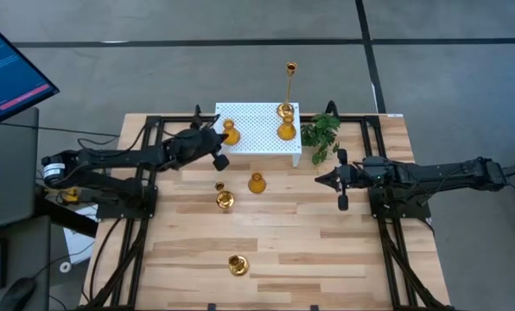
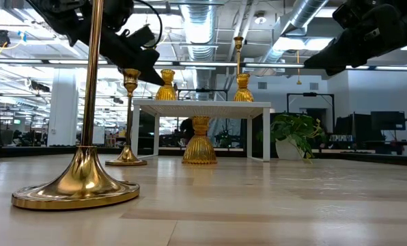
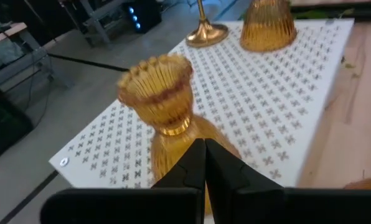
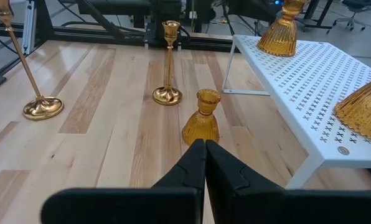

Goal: Pick & Place candle stick holders
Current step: Put the top gold vase on the shelf

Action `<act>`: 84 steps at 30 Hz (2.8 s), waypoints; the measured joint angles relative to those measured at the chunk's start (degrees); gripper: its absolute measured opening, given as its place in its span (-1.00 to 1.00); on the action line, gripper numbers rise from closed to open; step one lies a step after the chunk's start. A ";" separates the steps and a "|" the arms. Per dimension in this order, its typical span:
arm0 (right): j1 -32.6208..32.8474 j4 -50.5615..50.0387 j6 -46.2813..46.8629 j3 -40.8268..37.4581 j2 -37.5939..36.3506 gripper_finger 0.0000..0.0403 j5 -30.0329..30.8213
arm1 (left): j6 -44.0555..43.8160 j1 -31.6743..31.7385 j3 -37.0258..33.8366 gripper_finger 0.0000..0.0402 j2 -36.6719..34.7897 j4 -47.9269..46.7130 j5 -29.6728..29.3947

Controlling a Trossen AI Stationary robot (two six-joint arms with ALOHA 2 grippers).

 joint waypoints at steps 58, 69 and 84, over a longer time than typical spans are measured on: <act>-0.04 -0.96 -0.11 0.00 0.00 -1.00 0.02 | -0.48 7.28 3.83 -0.99 20.66 26.36 6.26; -0.04 -1.03 0.00 0.00 0.02 -1.00 0.02 | -0.69 7.19 7.95 -0.99 25.23 26.57 9.64; -0.04 -1.01 -0.02 0.00 0.02 -1.00 0.02 | -1.11 7.18 7.97 -0.99 25.57 27.15 12.66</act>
